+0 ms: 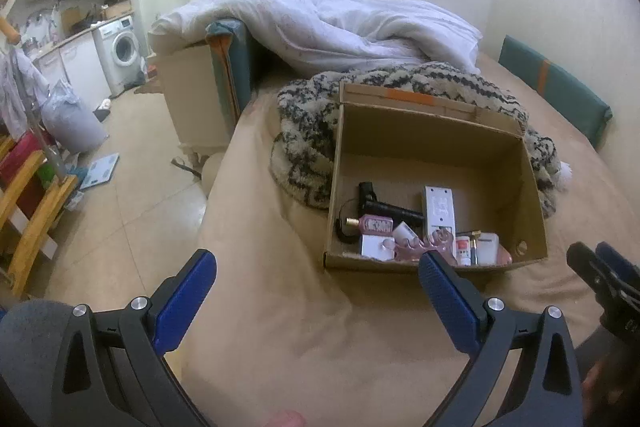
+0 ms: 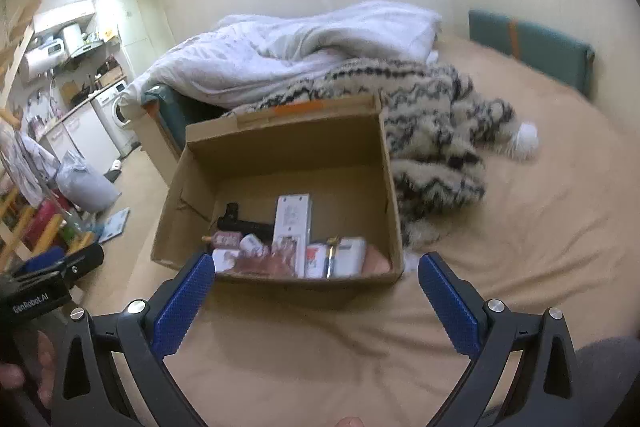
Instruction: Organize rigid objects
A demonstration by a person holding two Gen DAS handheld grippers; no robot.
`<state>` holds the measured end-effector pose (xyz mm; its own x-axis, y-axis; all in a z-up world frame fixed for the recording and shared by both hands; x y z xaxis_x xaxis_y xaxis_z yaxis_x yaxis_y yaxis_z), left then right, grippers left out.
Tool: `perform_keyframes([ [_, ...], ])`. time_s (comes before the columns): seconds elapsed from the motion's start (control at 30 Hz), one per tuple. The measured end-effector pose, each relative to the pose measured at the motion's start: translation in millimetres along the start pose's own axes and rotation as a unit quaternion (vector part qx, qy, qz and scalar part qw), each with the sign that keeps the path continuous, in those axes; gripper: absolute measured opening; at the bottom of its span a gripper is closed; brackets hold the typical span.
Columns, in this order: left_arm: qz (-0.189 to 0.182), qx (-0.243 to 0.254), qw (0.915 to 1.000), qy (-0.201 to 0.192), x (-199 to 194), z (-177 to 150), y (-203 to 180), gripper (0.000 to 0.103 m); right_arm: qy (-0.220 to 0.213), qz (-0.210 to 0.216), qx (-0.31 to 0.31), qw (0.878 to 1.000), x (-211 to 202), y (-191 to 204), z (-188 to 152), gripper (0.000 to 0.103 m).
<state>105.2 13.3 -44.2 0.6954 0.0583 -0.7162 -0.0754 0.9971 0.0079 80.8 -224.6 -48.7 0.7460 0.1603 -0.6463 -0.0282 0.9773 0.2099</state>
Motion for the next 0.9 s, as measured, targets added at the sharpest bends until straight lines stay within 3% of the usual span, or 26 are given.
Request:
perform_keyframes([
  [0.9,-0.005,0.001,0.9999,0.015,3.2,-7.2,0.8,0.101,0.008,-0.016,-0.011,1.0,4.2,-0.8,-4.5,0.103],
])
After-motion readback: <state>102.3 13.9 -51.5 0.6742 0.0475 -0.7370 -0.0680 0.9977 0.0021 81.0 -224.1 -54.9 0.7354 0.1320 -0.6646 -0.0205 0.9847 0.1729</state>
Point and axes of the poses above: each gripper's, at about its wrist camera, not at the fingertips, and x roughly the way its jaws point, y to its left, z to its top, the point moved 7 cm from there along x, roughly the way its jaws point, and after that the axes turned 1 degree about x, right-handed, at the moved point
